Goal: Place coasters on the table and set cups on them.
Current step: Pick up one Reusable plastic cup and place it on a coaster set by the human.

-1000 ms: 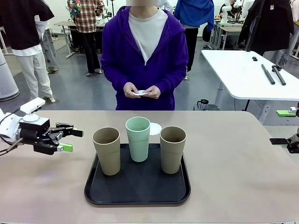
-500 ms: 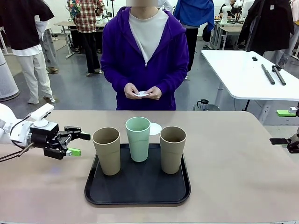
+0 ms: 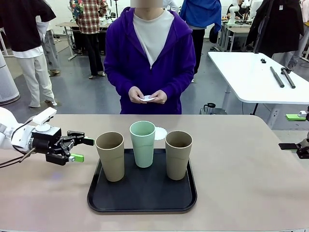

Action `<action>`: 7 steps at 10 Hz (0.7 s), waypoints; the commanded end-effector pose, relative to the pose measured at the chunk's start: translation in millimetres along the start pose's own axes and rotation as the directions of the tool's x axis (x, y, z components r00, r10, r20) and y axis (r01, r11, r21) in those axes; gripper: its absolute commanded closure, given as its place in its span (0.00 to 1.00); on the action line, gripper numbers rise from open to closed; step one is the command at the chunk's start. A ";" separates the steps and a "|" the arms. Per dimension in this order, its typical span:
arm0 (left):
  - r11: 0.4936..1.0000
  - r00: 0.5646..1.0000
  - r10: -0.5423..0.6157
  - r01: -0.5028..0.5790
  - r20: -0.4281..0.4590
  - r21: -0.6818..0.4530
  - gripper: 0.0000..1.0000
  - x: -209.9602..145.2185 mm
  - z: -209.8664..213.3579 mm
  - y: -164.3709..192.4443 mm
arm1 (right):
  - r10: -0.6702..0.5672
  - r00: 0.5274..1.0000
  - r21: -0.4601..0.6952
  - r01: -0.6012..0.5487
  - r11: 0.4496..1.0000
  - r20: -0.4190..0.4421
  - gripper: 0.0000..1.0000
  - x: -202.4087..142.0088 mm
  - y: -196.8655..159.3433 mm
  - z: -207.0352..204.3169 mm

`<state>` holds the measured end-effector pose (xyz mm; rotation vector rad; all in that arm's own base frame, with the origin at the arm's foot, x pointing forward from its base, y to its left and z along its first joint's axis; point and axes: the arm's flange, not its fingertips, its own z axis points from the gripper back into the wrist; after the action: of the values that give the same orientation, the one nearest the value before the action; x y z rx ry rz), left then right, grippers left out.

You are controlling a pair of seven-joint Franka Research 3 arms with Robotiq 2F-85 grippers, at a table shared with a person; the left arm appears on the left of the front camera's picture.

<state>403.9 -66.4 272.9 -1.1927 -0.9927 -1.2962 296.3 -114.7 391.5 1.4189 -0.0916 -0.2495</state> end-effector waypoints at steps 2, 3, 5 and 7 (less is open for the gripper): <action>0.999 0.998 0.041 -0.041 0.045 -0.005 0.00 -6.1 -6.0 7.4 | -0.013 1.000 -0.001 0.013 1.000 0.002 0.00 0.3 0.3 0.0; 0.998 0.996 0.056 -0.056 0.063 -0.002 0.00 -10.7 -8.6 11.7 | -0.013 1.000 -0.001 0.013 1.000 0.002 0.00 0.3 0.3 0.0; 0.997 0.991 0.083 -0.083 0.104 -0.005 0.00 -19.6 -15.8 14.5 | -0.013 1.000 -0.001 0.013 1.000 0.002 0.00 0.3 0.3 0.0; 0.999 0.994 0.051 -0.052 0.097 0.002 0.00 -25.6 -21.9 15.2 | -0.013 1.000 -0.001 0.013 1.000 0.002 0.00 0.3 0.3 0.0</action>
<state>411.5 -80.4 242.5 -1.2906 -0.9864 -1.2031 296.3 -114.7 391.5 1.4189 -0.0916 -0.2495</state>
